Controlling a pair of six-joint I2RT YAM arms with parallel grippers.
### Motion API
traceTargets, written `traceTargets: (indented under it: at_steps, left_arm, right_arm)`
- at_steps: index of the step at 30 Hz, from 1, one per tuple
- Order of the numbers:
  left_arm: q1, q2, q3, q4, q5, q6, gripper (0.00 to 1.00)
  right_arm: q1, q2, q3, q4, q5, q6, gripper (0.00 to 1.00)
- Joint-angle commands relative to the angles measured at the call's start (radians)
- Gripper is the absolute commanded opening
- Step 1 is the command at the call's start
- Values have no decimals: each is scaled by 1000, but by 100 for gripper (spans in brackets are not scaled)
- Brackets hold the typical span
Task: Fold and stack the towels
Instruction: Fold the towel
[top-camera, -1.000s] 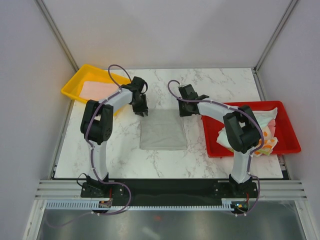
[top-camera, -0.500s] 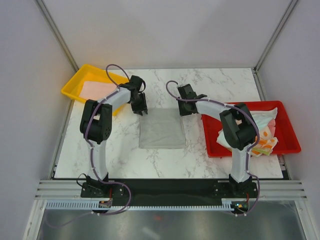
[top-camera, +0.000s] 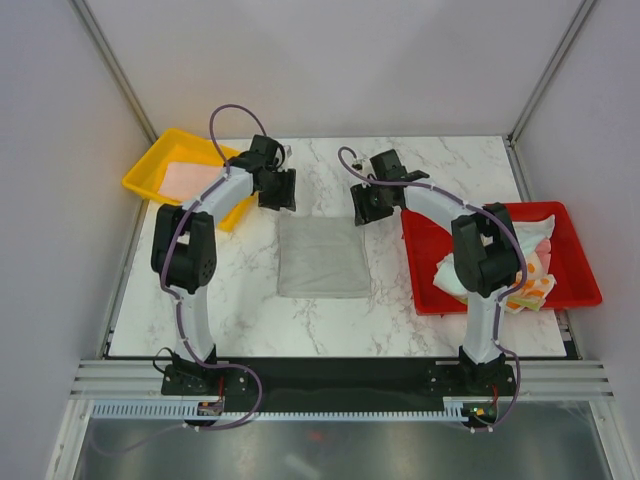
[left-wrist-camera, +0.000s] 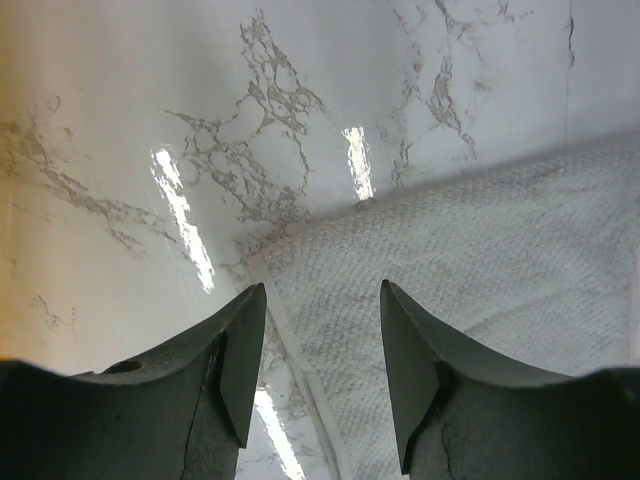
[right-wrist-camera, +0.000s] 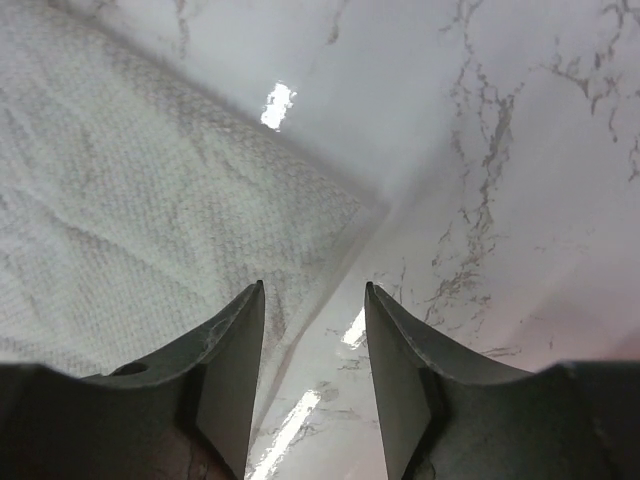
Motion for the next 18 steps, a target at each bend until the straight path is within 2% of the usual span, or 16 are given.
traceTargets:
  at_steps: [1,3,8,12,18]
  left_arm:
    - [9,-6,10,12,55,187,57]
    - [10,3,14,11,96,257,57]
    - [18,6,16,3,88,360,55]
    - [56,33,23,3,269,382,55]
    - [82,63,3,-8,311,437,55]
  right_arm:
    - [-20,12,72,-44,-135,-121,53]
    - [-36,28,103,-61,-152,-149,54]
    - [-59,112,185,-121,-192,-226,55]
    - [-69,198,293,-193,-244,-282,55]
    - [-100,244,330,-213,-359,-342,51]
